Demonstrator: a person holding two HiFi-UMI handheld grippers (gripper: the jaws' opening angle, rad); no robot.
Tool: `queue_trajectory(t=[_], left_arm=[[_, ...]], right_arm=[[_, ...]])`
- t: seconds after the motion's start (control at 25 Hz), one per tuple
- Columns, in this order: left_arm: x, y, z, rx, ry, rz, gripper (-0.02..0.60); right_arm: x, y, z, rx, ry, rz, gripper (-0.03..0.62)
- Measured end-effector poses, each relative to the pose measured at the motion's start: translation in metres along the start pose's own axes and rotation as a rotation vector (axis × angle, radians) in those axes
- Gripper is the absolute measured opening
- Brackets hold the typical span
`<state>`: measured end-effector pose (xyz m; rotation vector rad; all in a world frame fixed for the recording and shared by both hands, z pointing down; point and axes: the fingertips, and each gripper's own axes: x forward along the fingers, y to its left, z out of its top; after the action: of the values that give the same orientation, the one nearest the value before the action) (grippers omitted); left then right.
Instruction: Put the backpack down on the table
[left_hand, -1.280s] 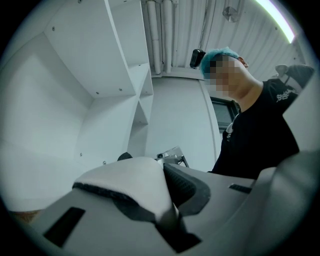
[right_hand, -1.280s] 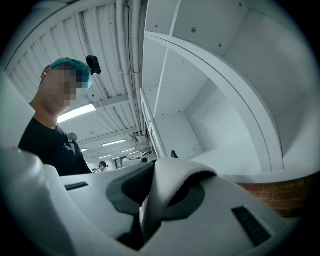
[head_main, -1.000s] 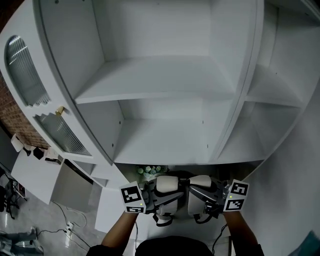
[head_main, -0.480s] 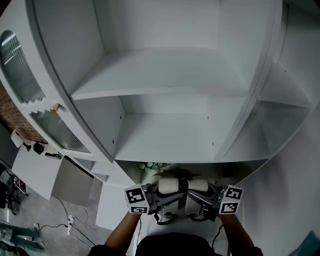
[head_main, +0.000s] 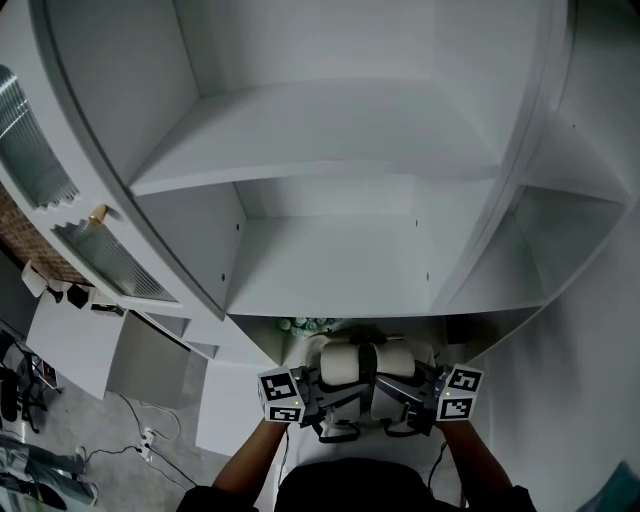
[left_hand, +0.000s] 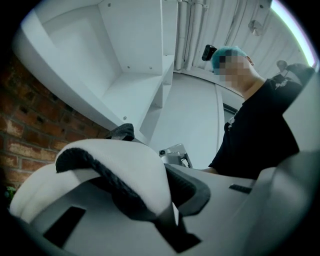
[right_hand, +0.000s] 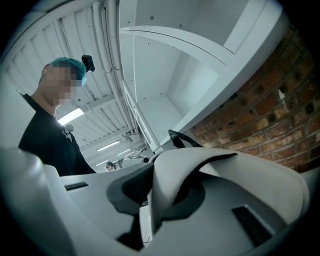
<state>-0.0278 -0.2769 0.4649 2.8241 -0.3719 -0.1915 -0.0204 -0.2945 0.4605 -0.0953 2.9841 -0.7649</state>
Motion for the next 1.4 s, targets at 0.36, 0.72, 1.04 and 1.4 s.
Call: queue_trajectory(t=[0.36,0.72,1.04,1.4], left_arm=[[0.004,0.015,-0.041,-0.049,0.052,0.013,0.059],[-0.003,0.050,-0.075,-0.188,0.032,0.057,0.060],[-0.003,0.070,-0.097,-0.219,0.036,0.083,0.060],[-0.004,0.095,-0.108,-0.278,0.043,0.150,0.060]], right_arm=[[0.000,-0.023,-0.025,0.104,0.011,0.002,0.054],[0.005,-0.054,-0.054,0.086,0.084,-0.066,0.054],[0.005,-0.084,-0.077,0.158,0.096,-0.070,0.055],[0.014,-0.120,-0.089,0.209,0.092,-0.124,0.060]])
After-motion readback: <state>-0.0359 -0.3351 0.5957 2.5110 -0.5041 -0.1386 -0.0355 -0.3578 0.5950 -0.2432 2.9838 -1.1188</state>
